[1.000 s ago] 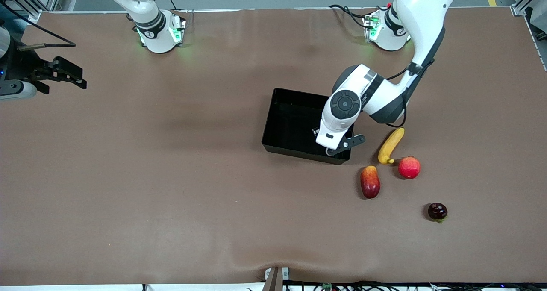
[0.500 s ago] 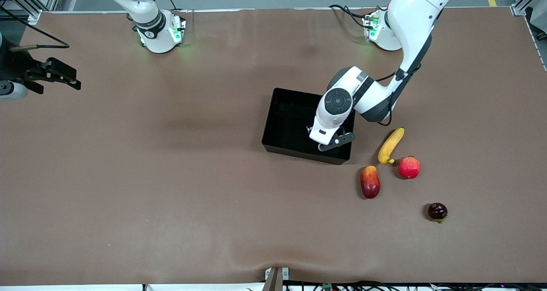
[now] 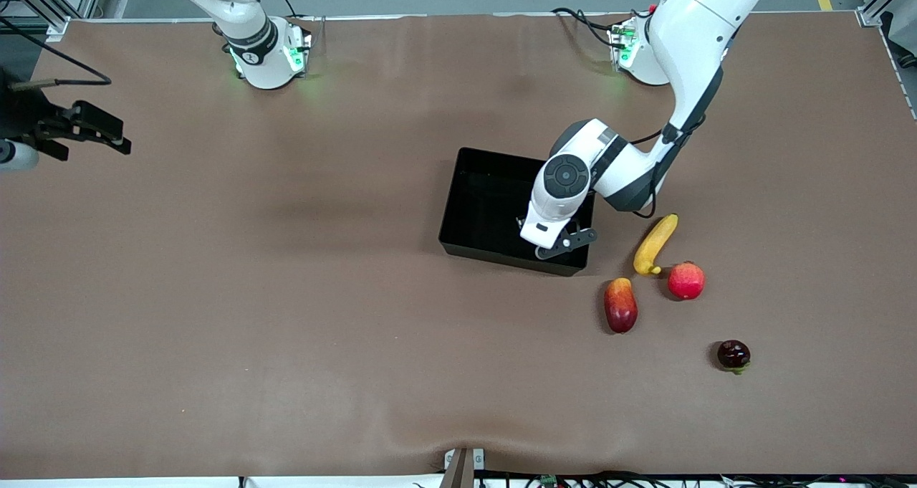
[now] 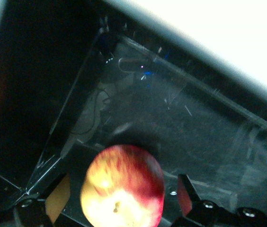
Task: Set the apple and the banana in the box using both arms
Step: 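Lower the apple into the box and open the left gripper while the right retracts, then move the left gripper over the yellow banana, then lower the left gripper and close it on the banana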
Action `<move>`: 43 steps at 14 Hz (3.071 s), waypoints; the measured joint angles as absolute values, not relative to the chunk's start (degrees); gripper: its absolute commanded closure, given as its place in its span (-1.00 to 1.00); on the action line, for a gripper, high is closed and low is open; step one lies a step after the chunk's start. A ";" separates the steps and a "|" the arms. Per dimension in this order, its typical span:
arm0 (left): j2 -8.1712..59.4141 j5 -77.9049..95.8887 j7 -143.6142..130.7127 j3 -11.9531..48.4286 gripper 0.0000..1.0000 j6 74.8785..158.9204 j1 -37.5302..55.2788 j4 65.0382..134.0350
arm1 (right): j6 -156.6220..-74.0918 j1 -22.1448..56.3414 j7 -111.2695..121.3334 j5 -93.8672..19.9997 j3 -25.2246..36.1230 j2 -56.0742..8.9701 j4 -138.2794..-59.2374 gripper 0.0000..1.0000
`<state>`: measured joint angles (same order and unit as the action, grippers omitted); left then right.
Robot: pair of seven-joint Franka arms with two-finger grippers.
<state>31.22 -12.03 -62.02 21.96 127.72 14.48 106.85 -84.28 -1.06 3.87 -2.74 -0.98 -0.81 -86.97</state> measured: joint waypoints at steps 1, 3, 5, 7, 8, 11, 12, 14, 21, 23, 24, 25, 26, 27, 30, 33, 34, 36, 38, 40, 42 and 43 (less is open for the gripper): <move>30.26 -12.14 -62.27 21.95 -1.00 124.94 14.27 105.03 | -85.47 -1.16 3.87 -2.75 -0.97 -1.29 -86.97 -1.00; 27.52 -12.16 -62.28 21.95 -1.00 116.67 13.44 99.62 | -85.99 -1.65 3.89 -2.75 -0.96 -2.07 -87.05 -1.00; 25.46 -12.16 -60.29 21.93 -1.00 109.66 12.09 93.08 | -86.00 -2.45 3.90 -2.73 -0.93 -2.30 -87.58 -1.00; 24.77 -12.17 -54.91 21.85 -1.00 107.18 9.87 89.12 | -86.00 -3.44 3.97 -2.73 -0.91 -2.31 -88.30 -1.00; 24.82 -12.17 -50.65 21.79 -1.00 106.94 8.31 88.49 | -86.00 -3.72 3.98 -2.73 -0.91 -2.33 -88.47 -1.00; 25.98 -12.16 -34.51 21.58 -1.00 106.97 3.00 88.52 | -86.00 -3.82 3.98 -2.73 -0.93 -2.33 -88.59 -1.00; 26.80 -12.17 -29.96 21.54 -1.00 107.05 1.45 88.56 | -86.01 -3.82 3.98 -2.73 -0.93 -2.33 -88.63 -1.00; 28.85 -12.17 -22.39 21.43 -1.00 108.12 -1.24 88.65 | -86.01 -3.82 3.99 -2.73 -0.96 -2.33 -88.71 -1.00; 35.49 -12.22 -17.00 21.38 -0.65 111.79 -4.43 89.58 | -86.39 -3.78 5.17 -1.43 -1.60 -2.35 -88.99 -1.00; 36.29 -12.23 -16.95 21.36 -0.60 113.10 -5.25 91.31 | -86.45 -3.77 5.21 -1.38 -1.62 -2.34 -89.01 -1.00; 36.51 -12.23 -16.95 21.36 -0.57 113.46 -5.51 92.15 | -86.46 -3.75 5.28 -1.37 -1.65 -2.35 -89.02 -1.00; 36.63 -12.23 -16.95 21.34 -0.54 113.58 -5.68 92.70 | -86.47 -3.61 5.44 -1.37 -1.70 -2.34 -89.02 -1.00; 36.64 -12.23 -16.95 21.33 -0.49 113.61 -5.90 93.11 | -86.47 -3.29 5.60 -1.37 -1.79 -2.34 -89.01 -1.00; 36.64 -12.23 -16.95 21.32 -0.39 113.61 -6.18 93.35 | -86.47 -2.97 5.67 -1.37 -1.92 -2.34 -89.01 -1.00; 36.63 -12.23 -16.95 21.31 -0.01 113.61 -6.77 93.66 | -86.46 -2.54 5.68 -1.34 -2.05 -2.34 -89.02 -1.00; 36.63 -12.23 -16.95 21.32 0.05 113.61 -6.77 93.68 | -86.45 -2.56 5.69 -1.28 -1.91 -2.34 -89.02 -1.00; 36.63 -12.23 -16.96 21.33 0.18 113.61 -6.77 93.68 | -86.45 -2.57 5.70 -1.27 -1.85 -2.34 -89.02 -1.00; 36.63 -12.23 -16.97 21.36 0.60 113.61 -6.77 93.68 | -86.45 -2.56 5.71 -1.26 -1.83 -2.34 -89.02 -1.00; 36.60 -12.23 -16.97 21.40 0.96 113.61 -6.77 93.67 | -86.45 -2.56 5.76 -1.26 -1.85 -2.33 -89.02 -1.00; 36.50 -12.23 -16.97 21.42 1.00 113.61 -6.76 93.58 | -86.45 -2.54 5.79 -1.26 -1.87 -2.33 -89.02 -1.00; 36.36 -12.23 -16.97 21.53 1.00 113.61 -6.76 93.39 | -86.52 -2.54 5.82 -1.25 -1.87 -2.32 -89.01 -1.00; 36.22 -12.23 -16.97 21.64 1.00 113.61 -6.75 93.31 | -86.64 -2.54 5.86 -1.25 -1.88 -2.31 -89.00 -1.00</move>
